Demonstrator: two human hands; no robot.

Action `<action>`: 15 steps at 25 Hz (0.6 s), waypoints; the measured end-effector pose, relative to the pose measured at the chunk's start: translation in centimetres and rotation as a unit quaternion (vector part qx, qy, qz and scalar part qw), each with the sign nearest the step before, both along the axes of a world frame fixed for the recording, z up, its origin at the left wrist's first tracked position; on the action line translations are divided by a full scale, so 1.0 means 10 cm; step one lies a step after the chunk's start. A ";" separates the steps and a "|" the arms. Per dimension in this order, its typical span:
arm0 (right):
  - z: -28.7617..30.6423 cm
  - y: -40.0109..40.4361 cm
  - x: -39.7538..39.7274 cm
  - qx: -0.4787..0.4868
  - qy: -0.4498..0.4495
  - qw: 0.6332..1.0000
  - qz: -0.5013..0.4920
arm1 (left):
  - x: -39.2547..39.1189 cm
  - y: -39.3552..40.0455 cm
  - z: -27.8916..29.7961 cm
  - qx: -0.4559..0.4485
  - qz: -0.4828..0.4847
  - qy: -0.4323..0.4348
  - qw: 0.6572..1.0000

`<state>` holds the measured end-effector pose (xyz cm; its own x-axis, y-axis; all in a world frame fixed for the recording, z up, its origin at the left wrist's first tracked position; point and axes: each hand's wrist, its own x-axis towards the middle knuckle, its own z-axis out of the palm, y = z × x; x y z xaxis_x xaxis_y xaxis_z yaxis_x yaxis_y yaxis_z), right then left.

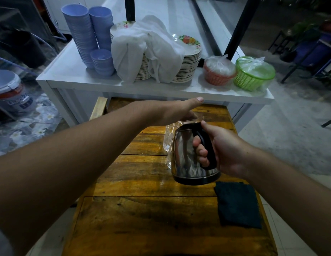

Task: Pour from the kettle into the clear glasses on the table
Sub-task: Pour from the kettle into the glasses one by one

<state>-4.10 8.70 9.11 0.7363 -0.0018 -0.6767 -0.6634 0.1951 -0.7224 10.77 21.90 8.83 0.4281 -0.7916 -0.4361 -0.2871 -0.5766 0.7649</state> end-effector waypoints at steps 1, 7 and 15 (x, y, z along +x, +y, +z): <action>-0.01 0.00 0.00 0.000 -0.002 1.000 -0.002 | -0.03 0.00 0.05 0.003 -0.012 0.000 1.000; -0.09 -0.01 -0.07 -0.013 -0.026 1.000 0.006 | -0.09 -0.02 0.10 0.011 -0.007 -0.006 1.000; -0.22 -0.06 -0.32 -0.030 -0.072 0.997 0.027 | -0.16 -0.04 0.13 -0.043 0.015 -0.033 0.998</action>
